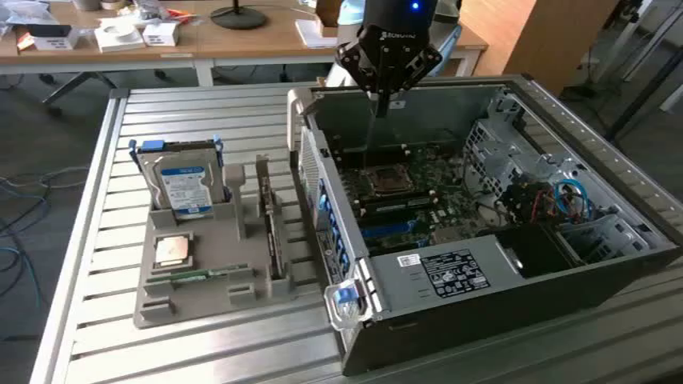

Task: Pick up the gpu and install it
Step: 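Reach for the gpu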

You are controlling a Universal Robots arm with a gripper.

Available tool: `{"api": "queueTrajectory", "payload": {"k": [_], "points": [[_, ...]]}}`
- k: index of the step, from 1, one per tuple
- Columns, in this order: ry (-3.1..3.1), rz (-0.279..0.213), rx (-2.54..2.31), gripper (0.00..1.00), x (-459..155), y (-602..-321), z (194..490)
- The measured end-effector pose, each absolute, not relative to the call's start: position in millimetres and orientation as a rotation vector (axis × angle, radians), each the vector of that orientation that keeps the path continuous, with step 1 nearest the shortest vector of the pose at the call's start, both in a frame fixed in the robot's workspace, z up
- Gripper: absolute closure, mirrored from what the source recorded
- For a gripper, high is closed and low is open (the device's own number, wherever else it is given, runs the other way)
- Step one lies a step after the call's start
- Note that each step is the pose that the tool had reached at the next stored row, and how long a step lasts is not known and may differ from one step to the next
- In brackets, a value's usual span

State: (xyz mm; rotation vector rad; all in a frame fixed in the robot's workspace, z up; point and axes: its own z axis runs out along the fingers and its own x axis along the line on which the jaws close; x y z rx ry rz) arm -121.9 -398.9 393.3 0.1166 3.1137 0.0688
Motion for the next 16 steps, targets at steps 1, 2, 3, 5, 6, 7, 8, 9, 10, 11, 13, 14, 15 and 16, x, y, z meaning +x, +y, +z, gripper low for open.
{"api": "queueTrajectory", "payload": {"k": [1, 2, 3, 5, 6, 7, 8, 9, 10, 11, 13, 14, 15, 16], "points": [[3.114, 0.069, 0.117, 0.89, -121.9, -398.9, 393.3], [3.114, 0.069, 0.117, 0.89, -121.9, -398.9, 393.3], [3.114, 0.069, 0.117, 0.89, -121.9, -398.9, 393.3], [3.114, 0.069, 0.117, 0.89, -121.9, -398.9, 393.3], [3.114, 0.069, 0.117, 0.89, -121.9, -398.9, 393.3], [3.114, 0.069, 0.117, 0.89, -121.9, -398.9, 393.3], [3.114, 0.069, 0.117, 0.89, -121.9, -398.9, 393.3], [3.114, 0.069, 0.117, 0.89, -121.9, -398.9, 393.3], [3.114, 0.069, 0.117, 0.89, -121.9, -398.9, 393.3], [3.114, 0.069, 0.117, 0.89, -122.0, -398.8, 393.2], [3.113, 0.069, 0.117, 0.89, -123.2, -398.9, 393.1], [3.114, 0.069, 0.117, 0.89, -124.2, -398.9, 393.2], [3.114, 0.069, 0.117, 0.89, -125.3, -398.8, 393.3], [3.114, 0.069, 0.117, 0.89, -126.5, -398.9, 393.3]]}}
